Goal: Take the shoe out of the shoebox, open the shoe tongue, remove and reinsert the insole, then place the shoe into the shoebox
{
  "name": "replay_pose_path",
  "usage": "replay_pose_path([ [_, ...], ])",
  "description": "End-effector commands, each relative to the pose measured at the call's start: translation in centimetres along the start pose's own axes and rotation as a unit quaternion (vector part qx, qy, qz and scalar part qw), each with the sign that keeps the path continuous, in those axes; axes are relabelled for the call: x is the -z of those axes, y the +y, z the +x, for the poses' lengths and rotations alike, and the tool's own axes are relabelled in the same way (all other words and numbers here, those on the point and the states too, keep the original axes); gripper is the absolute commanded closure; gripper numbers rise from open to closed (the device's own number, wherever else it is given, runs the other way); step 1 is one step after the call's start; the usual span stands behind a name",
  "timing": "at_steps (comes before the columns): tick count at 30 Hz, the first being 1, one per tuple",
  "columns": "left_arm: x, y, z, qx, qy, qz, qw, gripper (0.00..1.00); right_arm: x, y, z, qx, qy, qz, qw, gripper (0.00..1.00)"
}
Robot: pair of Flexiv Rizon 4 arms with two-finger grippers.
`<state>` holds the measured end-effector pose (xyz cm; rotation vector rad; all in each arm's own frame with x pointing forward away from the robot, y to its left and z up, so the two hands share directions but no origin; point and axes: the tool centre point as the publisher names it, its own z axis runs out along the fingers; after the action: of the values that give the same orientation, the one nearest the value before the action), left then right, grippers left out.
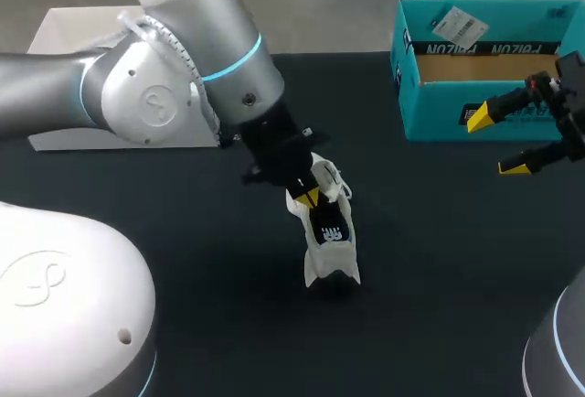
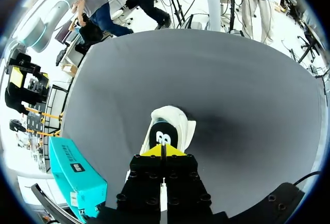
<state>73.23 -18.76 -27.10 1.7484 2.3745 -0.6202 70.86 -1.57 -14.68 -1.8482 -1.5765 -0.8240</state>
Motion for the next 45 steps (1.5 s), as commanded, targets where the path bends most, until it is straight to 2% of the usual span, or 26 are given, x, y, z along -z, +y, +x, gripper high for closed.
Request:
replay_pose_path([
  [1, -1.0, -0.7, -0.5, -0.031, 0.051, 0.001, 0.998, 1.0, -0.1, -0.1, 0.0, 0.0, -0.001, -0.001, 1.0, 0.0],
  [3, -1.7, -0.8, -0.8, -0.048, 0.065, -0.014, 0.997, 1.0, -0.1, -0.1, 0.0, 0.0, -0.001, -0.001, 1.0, 0.0],
  [11, -4.0, 0.1, -2.4, -0.058, 0.083, -0.018, 0.995, 1.0, -0.1, -0.1, 0.0, 0.0, -0.001, -0.001, 1.0, 0.0],
  [16, -5.1, 0.9, -2.6, -0.063, 0.098, -0.024, 0.993, 1.0, -0.1, -0.1, 0.0, 0.0, -0.001, -0.001, 1.0, 0.0],
  [24, -7.2, 2.0, -1.5, -0.066, 0.133, -0.021, 0.989, 1.0, -0.1, -0.1, 0.0, 0.0, -0.001, -0.001, 1.0, 0.0],
  [26, -7.7, 2.1, -1.2, -0.063, 0.14, -0.007, 0.988, 1.0, -0.1, -0.1, 0.0, 0.0, -0.001, -0.001, 1.0, 0.0],
  [29, -8.7, 2.2, -0.7, -0.062, 0.141, 0.015, 0.988, 1.0, -0.1, -0.1, 0.0, 0.0, -0.001, -0.001, 1.0, 0.0],
  [35, -10.3, 2.1, 0.0, -0.066, 0.149, 0.035, 0.986, 1.0, -0.1, -0.1, 0.0, 0.0, -0.001, -0.001, 1.0, 0.0],
  [45, -12.3, 1.7, 0.9, -0.068, 0.144, 0.038, 0.986, 1.0, -0.1, -0.1, 0.0, 0.0, -0.001, -0.001, 1.0, 0.0],
])
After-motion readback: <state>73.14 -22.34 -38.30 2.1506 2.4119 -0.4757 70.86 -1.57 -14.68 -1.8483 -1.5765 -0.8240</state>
